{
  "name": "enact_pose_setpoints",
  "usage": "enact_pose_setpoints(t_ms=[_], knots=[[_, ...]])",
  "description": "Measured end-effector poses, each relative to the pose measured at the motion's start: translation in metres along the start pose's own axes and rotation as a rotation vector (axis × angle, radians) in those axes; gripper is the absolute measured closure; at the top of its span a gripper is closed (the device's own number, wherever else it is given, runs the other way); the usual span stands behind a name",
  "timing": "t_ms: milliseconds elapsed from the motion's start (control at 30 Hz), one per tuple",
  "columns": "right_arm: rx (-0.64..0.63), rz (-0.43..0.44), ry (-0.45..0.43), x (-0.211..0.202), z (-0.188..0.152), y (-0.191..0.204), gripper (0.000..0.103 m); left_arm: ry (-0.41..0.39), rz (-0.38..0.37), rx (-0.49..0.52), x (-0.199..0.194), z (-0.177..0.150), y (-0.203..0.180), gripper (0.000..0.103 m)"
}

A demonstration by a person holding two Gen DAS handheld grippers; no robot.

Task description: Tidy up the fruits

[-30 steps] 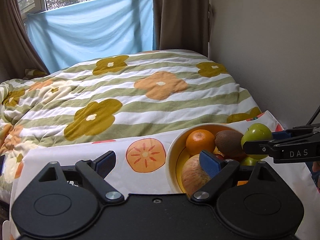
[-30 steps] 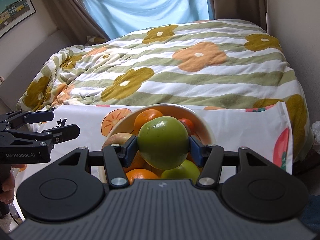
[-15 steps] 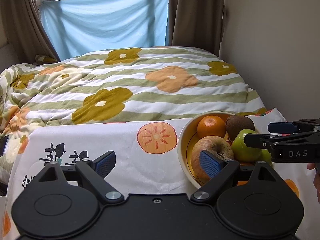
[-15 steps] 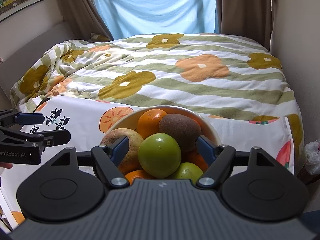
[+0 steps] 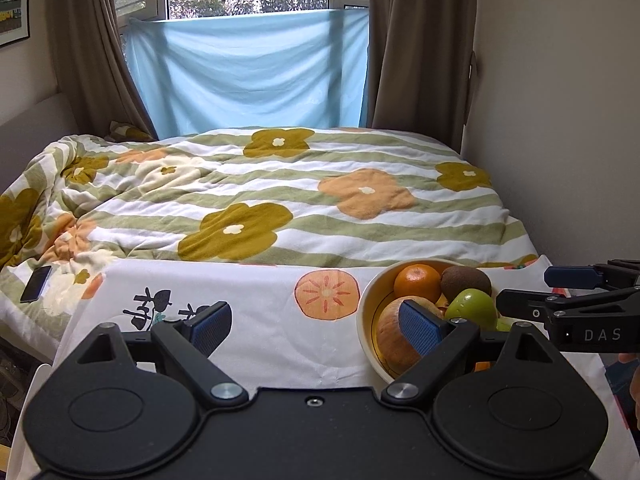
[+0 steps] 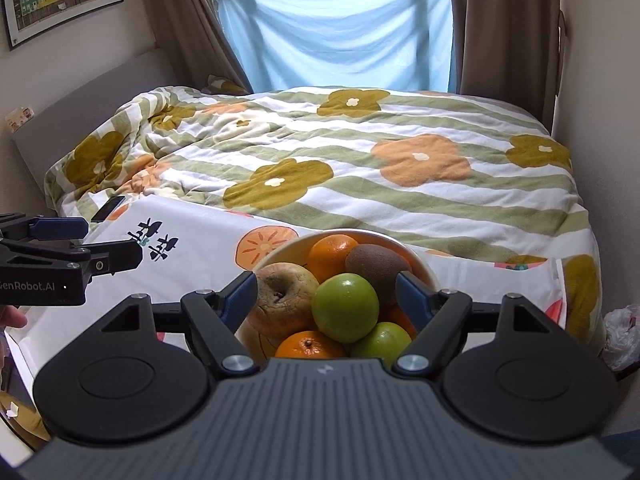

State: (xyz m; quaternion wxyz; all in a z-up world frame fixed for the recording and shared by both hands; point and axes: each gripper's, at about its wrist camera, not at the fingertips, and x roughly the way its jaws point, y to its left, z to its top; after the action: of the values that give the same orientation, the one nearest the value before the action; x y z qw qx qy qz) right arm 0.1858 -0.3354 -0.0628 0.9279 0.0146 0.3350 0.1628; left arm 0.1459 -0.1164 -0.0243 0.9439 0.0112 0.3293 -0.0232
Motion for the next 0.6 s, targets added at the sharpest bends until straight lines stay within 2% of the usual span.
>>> enact_pose_setpoints(t_ms=[133,233,333,600], knots=[[0.016,-0.024,-0.034,-0.034,0.004,0.018,0.012,-0.051,0.003,-0.011,-0.035,0.002,0.008,0.010],[0.034,-0.092,-0.038,-0.062,0.002,0.035,0.012,-0.075,-0.004,-0.035,-0.064,-0.002,0.019,0.010],[0.070,-0.150,-0.039,-0.089,-0.005,0.051,0.006,-0.070,-0.016,-0.032,-0.087,-0.009,0.028,0.010],[0.151,-0.234,-0.069,-0.144,-0.034,0.089,0.000,-0.061,-0.072,-0.012,-0.126,-0.036,0.055,0.010]])
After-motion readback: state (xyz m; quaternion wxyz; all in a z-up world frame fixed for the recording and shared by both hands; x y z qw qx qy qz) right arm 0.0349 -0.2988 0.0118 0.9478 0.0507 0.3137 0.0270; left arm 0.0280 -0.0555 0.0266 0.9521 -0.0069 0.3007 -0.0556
